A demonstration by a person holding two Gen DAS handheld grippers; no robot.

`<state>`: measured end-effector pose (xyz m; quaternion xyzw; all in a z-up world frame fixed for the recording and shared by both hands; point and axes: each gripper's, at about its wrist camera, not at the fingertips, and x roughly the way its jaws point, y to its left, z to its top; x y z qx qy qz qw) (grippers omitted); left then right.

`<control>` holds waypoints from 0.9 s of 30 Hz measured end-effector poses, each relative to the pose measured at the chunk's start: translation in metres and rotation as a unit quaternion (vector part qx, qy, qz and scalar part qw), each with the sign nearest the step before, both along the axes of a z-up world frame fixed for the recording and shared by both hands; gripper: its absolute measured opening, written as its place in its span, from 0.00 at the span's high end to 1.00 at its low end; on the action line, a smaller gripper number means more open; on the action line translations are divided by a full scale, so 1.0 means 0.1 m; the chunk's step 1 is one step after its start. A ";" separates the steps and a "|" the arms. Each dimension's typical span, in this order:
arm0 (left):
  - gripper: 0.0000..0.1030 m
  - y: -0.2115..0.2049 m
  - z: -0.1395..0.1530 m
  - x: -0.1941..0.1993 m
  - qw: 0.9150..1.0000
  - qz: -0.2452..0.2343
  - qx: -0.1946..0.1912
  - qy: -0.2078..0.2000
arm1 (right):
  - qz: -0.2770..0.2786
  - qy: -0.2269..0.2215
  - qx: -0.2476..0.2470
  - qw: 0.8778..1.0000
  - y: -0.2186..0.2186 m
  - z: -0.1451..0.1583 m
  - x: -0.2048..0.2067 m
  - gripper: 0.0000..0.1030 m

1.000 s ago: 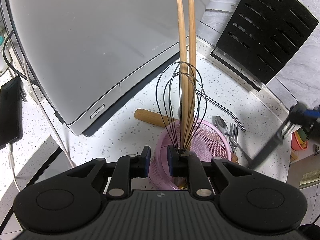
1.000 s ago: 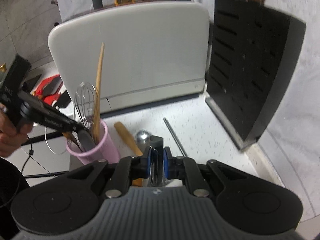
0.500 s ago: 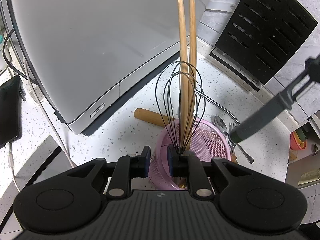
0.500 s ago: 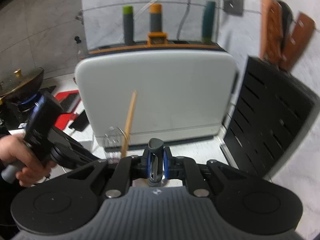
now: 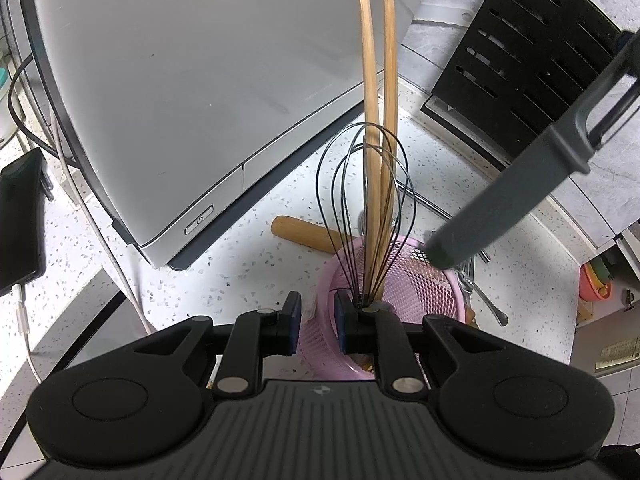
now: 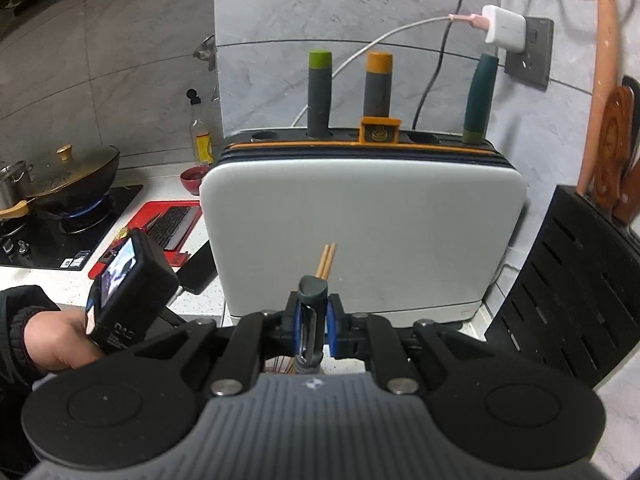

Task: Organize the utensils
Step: 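Lower the grey utensil handle-first into the pink cup and open the right gripper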

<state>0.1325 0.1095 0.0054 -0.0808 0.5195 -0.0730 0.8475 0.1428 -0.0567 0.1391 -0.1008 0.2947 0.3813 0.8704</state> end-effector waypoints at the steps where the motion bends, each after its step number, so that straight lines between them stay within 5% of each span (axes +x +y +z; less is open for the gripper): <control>1: 0.82 0.00 0.00 0.00 1.000 0.000 0.000 0.000 | 0.000 -0.003 -0.002 1.000 0.01 0.01 0.00 0.91; 14: 0.82 0.02 0.00 0.00 1.000 0.001 0.000 -0.001 | 0.013 -0.010 -0.008 1.000 0.10 0.04 -0.03 0.91; 27: 0.82 0.01 0.01 0.00 1.000 -0.002 0.000 -0.002 | 0.022 0.006 -0.030 0.999 0.33 -0.38 0.08 0.91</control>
